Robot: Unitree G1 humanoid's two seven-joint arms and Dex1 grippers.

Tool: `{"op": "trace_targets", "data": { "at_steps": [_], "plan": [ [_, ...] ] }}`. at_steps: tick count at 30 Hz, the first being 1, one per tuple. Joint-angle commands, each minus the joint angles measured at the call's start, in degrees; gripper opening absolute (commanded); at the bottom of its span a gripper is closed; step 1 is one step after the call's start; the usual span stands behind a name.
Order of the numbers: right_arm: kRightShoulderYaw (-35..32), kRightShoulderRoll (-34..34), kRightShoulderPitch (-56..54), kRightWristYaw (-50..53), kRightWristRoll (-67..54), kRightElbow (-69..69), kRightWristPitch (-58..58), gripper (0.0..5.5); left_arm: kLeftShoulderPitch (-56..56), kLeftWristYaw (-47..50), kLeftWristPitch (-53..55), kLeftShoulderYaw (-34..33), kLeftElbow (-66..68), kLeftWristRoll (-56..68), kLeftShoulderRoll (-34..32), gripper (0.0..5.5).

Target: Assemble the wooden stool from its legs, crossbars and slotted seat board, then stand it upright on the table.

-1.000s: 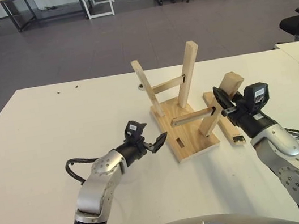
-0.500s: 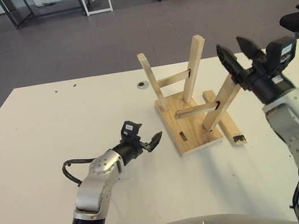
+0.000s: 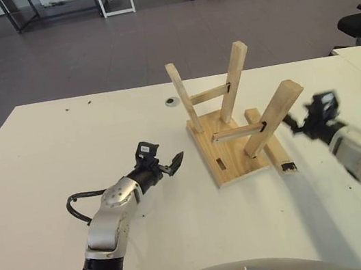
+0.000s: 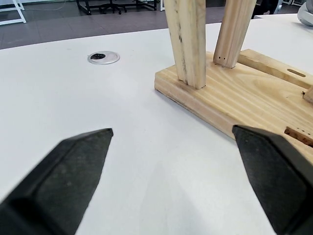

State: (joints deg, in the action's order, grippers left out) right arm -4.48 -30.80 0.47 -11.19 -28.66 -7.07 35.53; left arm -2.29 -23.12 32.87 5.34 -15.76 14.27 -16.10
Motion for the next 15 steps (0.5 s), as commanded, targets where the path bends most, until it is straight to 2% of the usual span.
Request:
{"op": "trace_targets", "data": {
  "at_steps": [1, 9, 15],
  "plan": [
    [2.5, 2.48, 0.85, -1.87, 3.66, 4.16, -1.56, 4.24, -1.2, 0.54, -0.81, 0.2, 0.69, -1.34, -0.31, 4.51],
    [2.98, 3.79, -0.73, -3.66, 6.54, 2.97, 0.82, 4.24, -1.32, 0.37, -0.85, 0.6, 1.15, -2.11, 0.05, 4.51],
    [2.66, 2.96, -1.22, -2.29, 10.85, 3.27, 4.42, 3.32, -1.86, 0.41, -0.92, 0.91, 1.56, -2.43, 0.06, 4.51]
  ]
}}
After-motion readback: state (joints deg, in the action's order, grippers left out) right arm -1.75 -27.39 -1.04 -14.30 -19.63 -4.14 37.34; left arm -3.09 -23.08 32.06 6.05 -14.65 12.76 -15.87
